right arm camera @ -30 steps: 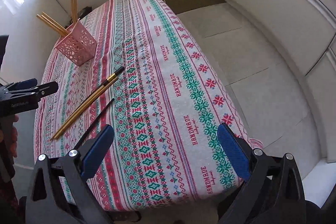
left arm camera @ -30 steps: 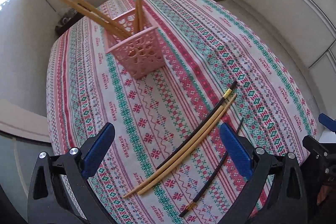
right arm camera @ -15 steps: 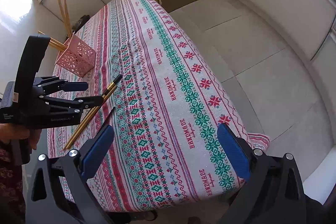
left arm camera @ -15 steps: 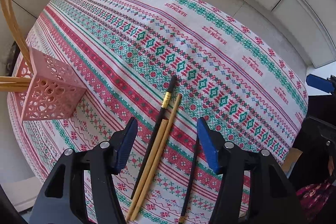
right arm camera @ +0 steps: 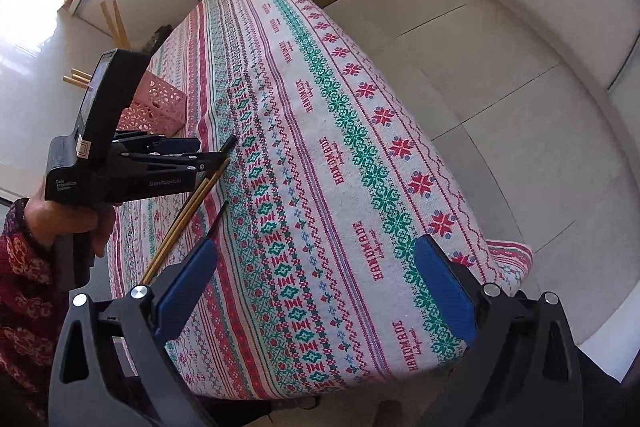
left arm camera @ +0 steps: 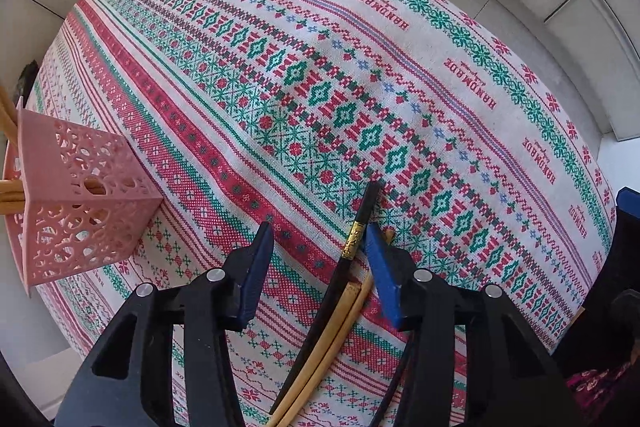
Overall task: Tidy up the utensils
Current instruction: 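Lower the left gripper to the pile and close on a black chopstick, then lift the black chopstick with the left gripper and carry it over the basket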
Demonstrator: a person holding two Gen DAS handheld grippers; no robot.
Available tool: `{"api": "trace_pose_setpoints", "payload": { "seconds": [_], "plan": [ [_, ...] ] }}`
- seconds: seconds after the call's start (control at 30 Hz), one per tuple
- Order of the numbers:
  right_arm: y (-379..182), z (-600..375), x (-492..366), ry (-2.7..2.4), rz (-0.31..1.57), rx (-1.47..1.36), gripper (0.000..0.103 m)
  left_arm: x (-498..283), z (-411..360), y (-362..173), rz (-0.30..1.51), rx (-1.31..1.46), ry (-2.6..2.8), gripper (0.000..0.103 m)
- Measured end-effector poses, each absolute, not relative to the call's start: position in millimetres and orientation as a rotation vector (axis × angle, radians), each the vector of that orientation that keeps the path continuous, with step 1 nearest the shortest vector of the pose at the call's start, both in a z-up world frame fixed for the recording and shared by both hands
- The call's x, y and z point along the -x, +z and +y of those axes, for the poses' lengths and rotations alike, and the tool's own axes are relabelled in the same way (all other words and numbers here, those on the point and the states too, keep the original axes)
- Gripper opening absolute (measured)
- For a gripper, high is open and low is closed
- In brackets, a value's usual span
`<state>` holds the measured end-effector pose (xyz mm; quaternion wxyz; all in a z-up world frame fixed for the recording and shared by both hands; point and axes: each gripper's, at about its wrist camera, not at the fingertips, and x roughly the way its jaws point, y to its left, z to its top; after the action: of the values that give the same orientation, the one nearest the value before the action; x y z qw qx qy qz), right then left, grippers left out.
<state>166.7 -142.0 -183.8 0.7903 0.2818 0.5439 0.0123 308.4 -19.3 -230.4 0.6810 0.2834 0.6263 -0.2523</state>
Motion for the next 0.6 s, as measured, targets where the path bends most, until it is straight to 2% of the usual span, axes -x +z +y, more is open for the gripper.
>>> {"api": "trace_pose_setpoints", "payload": {
  "seconds": [0.1, 0.17, 0.23, 0.37, 0.6],
  "plan": [
    [-184.7, -141.9, -168.0, 0.019, 1.177, -0.603, 0.096, -318.5, -12.8, -231.4, 1.429, -0.611, -0.581, 0.044],
    [-185.6, -140.6, -169.2, 0.017, 1.183, -0.611, 0.096, -323.2, -4.5, -232.2, 1.432, -0.564, -0.588, 0.032],
    [-185.9, -139.4, -169.9, 0.008, 1.183, -0.614, 0.096, -312.9, -0.7, -232.0, 1.406, -0.525, -0.595, 0.011],
    [-186.4, -133.1, -173.9, -0.016, 1.185, -0.6, 0.096, -308.8, 25.4, -215.5, 1.316, -0.374, -0.548, 0.01],
    [-185.2, -97.9, -202.3, -0.017, 1.262, -0.539, 0.095, -281.8, 118.8, -132.4, 1.041, -0.162, -0.437, 0.006]
  ]
}}
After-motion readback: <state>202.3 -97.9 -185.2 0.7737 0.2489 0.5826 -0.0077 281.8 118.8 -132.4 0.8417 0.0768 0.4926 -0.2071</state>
